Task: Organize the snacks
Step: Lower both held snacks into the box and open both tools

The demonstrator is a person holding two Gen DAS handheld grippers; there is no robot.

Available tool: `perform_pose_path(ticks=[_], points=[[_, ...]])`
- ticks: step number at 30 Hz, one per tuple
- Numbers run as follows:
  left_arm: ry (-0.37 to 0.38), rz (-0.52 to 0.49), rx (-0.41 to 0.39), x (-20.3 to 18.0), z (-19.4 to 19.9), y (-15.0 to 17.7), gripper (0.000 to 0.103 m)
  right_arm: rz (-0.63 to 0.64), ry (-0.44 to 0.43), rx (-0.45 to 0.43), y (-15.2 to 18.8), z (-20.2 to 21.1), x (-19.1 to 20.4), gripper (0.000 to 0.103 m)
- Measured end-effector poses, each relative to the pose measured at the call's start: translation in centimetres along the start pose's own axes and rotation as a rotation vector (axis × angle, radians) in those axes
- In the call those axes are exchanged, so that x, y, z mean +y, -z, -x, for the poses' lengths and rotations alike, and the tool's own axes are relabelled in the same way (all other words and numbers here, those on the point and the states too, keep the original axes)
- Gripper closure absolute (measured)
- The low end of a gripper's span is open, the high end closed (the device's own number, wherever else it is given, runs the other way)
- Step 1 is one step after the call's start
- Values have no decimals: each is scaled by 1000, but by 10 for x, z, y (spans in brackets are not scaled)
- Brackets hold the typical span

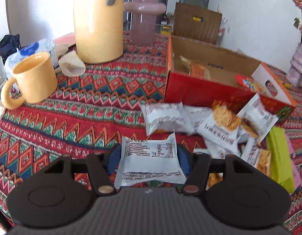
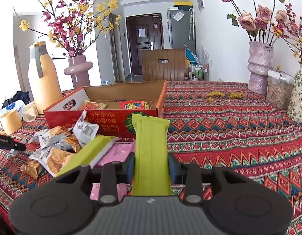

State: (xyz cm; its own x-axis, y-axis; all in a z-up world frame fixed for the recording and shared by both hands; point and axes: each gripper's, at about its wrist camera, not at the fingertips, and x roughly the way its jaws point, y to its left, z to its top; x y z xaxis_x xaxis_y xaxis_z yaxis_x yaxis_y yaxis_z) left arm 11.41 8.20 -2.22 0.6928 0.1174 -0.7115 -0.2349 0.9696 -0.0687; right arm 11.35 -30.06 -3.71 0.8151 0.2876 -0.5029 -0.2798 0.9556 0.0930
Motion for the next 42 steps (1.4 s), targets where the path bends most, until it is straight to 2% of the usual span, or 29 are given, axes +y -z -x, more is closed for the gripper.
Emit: perform_pose_path(ticks=[7, 16, 26, 31, 35, 42], points=[[35, -23, -103, -15, 19, -28, 41, 61, -26, -33, -24, -9, 16, 69], [74, -49, -196, -45, 16, -72, 41, 115, -66, -83, -64, -41, 42, 69], [111, -64, -246, -76, -17, -114, 42, 117, -71, -122, -111, -95, 52, 69], [82, -45, -304, -83, -44, -121, 42, 83, -62, -125, -122, -131, 58, 69], [59, -35, -291, -85, -70, -122, 42, 40, -51, -100, -119, -161, 57, 69], [64, -34, -258, -80, -89, -117, 42, 44, -49, -68, -114, -176, 56, 69]])
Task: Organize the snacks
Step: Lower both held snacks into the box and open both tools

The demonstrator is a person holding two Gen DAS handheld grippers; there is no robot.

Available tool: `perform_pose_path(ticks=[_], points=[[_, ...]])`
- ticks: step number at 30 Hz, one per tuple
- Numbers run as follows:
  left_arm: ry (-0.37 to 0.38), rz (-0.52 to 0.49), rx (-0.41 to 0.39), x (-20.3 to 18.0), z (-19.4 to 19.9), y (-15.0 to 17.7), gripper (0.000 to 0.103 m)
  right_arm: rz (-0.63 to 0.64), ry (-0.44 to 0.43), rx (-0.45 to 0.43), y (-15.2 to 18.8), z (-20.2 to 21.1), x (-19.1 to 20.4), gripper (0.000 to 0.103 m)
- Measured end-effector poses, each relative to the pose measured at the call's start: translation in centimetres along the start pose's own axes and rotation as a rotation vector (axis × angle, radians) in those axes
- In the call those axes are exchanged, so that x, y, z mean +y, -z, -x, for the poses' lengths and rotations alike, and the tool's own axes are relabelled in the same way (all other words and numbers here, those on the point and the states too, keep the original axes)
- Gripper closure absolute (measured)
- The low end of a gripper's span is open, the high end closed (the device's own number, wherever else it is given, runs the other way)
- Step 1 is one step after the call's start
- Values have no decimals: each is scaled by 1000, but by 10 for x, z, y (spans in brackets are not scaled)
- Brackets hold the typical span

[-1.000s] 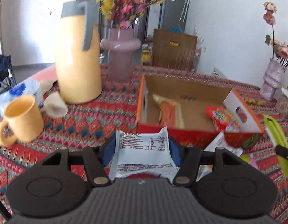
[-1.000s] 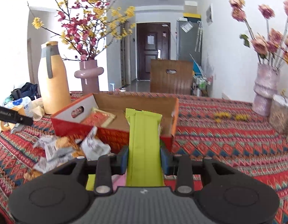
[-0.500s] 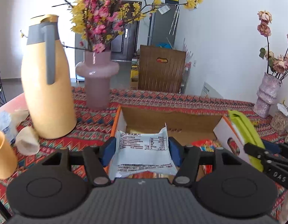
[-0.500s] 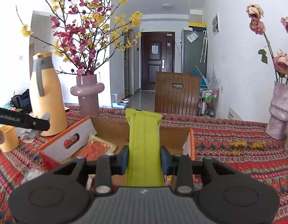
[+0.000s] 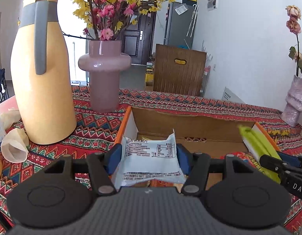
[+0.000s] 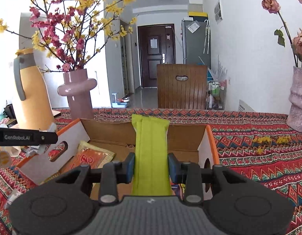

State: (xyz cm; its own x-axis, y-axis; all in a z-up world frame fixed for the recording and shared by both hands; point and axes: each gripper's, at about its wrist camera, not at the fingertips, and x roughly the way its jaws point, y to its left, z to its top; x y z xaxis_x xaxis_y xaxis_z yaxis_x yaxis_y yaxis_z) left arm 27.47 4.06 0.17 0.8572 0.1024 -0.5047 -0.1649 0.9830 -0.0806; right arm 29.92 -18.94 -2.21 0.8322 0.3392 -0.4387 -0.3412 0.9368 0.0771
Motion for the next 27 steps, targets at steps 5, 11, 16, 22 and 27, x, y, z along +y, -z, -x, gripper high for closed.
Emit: perform_pose_path(ticks=[5, 11, 16, 22, 27], points=[[16, 3, -19, 0, 2, 5, 36, 1, 1, 9, 2, -2, 1, 69], [13, 18, -64, 2, 11, 6, 8, -36, 3, -34, 0, 10, -6, 40], [9, 23, -93, 1, 16, 6, 0, -49, 7, -64, 0, 15, -8, 5], [6, 28, -98, 2, 19, 7, 0, -58, 6, -76, 1, 19, -9, 0], [9, 35, -109, 3, 22, 6, 0, -59, 7, -88, 1, 23, -9, 0]])
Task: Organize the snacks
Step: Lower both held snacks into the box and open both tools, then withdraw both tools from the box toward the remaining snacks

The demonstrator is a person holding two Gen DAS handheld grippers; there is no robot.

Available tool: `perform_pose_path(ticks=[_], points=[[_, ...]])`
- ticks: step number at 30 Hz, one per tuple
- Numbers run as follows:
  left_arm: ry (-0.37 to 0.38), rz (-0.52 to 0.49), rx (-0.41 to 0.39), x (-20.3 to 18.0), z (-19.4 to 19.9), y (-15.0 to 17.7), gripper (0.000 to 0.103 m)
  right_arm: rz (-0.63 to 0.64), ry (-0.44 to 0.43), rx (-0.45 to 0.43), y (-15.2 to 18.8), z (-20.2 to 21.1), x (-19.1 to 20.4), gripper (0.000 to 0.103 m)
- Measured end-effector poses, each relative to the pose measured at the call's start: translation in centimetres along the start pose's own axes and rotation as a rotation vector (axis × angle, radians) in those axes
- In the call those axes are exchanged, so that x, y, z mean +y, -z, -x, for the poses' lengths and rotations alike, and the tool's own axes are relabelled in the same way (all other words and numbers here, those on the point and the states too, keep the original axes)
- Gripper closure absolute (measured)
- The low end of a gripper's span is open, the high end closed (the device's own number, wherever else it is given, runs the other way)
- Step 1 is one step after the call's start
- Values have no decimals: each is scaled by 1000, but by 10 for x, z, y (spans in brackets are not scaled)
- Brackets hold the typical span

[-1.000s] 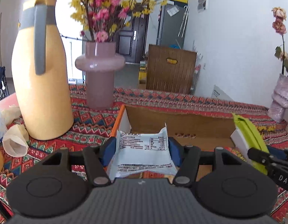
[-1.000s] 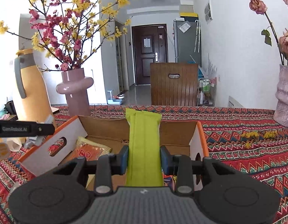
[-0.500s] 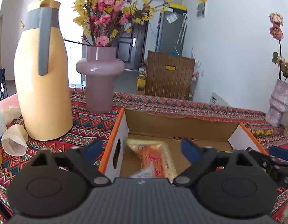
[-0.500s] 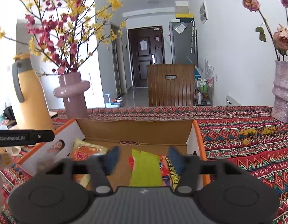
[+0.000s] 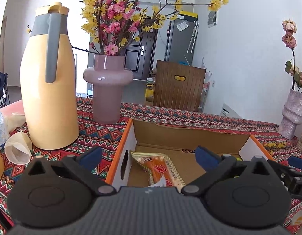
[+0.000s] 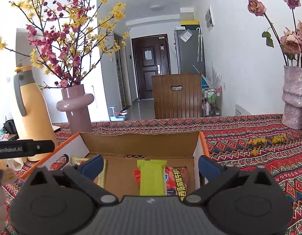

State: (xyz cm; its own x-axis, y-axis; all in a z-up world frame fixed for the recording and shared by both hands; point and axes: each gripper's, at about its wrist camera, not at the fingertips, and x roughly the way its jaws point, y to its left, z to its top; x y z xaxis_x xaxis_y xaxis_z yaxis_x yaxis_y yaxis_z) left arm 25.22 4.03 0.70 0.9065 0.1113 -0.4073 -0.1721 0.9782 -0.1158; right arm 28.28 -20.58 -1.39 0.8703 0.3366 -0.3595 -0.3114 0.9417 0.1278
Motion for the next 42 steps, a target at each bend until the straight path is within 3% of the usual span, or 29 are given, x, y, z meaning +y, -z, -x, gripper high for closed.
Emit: perform_pose_path(ticks=[10, 21, 33, 42], points=[[-10, -7, -42, -8, 26, -10, 0, 12, -3, -29, -8, 12, 3, 0], [15, -30, -71, 5, 80, -11, 0, 65, -24, -48, -13, 64, 11, 0], [31, -74, 30, 28, 102, 39, 0, 85, -8, 49, 28, 105, 6, 0], [26, -74, 95, 44, 95, 69, 0, 55, -5, 124, 59, 113, 5, 0]])
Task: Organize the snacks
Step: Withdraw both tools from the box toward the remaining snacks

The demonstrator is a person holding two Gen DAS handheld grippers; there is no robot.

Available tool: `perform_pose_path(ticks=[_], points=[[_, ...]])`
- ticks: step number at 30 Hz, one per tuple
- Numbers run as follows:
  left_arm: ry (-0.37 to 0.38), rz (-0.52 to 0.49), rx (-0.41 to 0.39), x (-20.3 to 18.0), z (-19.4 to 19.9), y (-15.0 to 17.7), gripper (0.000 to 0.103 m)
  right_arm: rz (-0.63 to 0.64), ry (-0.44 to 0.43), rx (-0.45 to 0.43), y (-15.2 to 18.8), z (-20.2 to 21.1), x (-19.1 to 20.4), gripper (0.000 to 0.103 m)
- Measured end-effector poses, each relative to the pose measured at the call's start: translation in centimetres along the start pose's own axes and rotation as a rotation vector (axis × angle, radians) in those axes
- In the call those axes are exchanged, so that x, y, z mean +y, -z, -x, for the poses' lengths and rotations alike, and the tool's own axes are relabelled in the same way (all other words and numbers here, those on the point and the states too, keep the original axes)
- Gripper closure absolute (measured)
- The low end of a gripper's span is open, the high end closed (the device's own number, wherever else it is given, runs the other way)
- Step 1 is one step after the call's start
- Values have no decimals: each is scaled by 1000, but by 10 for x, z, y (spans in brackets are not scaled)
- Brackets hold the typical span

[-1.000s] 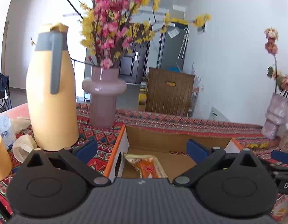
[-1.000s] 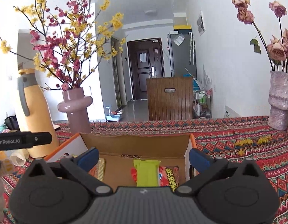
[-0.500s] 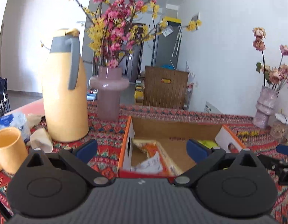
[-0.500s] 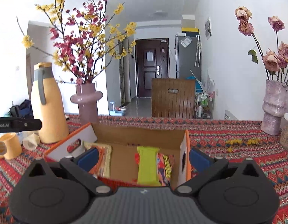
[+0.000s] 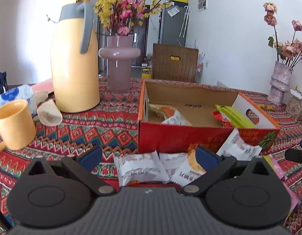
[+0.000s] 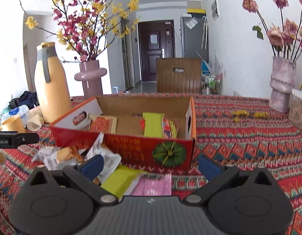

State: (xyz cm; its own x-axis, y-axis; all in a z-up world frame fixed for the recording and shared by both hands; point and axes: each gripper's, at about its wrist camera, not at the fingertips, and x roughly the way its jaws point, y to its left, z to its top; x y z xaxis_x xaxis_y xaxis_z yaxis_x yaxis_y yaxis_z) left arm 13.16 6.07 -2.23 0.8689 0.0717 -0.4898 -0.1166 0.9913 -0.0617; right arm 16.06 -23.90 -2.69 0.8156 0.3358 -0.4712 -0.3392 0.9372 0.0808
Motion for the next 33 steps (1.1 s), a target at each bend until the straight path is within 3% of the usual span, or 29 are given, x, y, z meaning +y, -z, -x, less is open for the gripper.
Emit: perform_pose_path(ticks=[6, 11, 19, 33], points=[[22, -3, 1, 3, -7, 10, 0, 4, -9, 47, 13, -6, 11, 0], [32, -2, 5, 5, -11, 13, 0, 14, -31, 78, 16, -12, 25, 10], [43, 14, -14, 6, -7, 14, 0, 52, -8, 120, 21, -19, 48, 48], [59, 29, -25, 9, -4, 15, 0, 163, 49, 183, 30, -25, 77, 56]])
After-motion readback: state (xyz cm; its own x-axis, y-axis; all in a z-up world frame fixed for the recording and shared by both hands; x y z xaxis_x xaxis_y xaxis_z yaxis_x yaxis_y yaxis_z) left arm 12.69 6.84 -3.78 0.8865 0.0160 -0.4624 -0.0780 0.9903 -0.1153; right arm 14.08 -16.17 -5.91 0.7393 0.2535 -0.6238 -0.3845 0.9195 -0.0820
